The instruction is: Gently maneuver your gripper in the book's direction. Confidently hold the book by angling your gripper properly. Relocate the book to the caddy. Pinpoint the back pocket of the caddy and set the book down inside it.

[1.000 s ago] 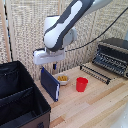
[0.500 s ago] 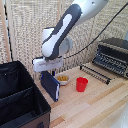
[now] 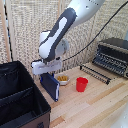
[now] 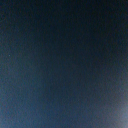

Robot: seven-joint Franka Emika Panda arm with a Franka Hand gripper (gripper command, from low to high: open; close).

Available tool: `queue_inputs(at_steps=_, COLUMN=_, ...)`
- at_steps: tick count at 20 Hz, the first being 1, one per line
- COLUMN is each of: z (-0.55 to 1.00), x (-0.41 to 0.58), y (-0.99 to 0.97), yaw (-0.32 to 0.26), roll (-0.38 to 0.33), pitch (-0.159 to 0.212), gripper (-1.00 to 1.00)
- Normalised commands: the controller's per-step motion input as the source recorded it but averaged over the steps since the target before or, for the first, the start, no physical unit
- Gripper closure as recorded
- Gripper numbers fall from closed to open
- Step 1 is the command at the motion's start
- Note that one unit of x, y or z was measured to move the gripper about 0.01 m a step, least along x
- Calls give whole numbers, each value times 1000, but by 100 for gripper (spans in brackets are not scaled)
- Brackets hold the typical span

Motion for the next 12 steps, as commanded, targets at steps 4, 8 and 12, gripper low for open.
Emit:
queue_inputs(at_steps=4, z=-195, x=26, y=29, yaw=16, roll=-47, pitch=69, gripper=100)
queue_inputs(at_steps=8, z=-55, x=0, y=25, yaw=-2, roll=-13, pitch=1, gripper=100)
queue_inputs(at_steps=12, z=128, x=-53, y=196, yaw=-153, roll=-6, pitch=2, gripper=100)
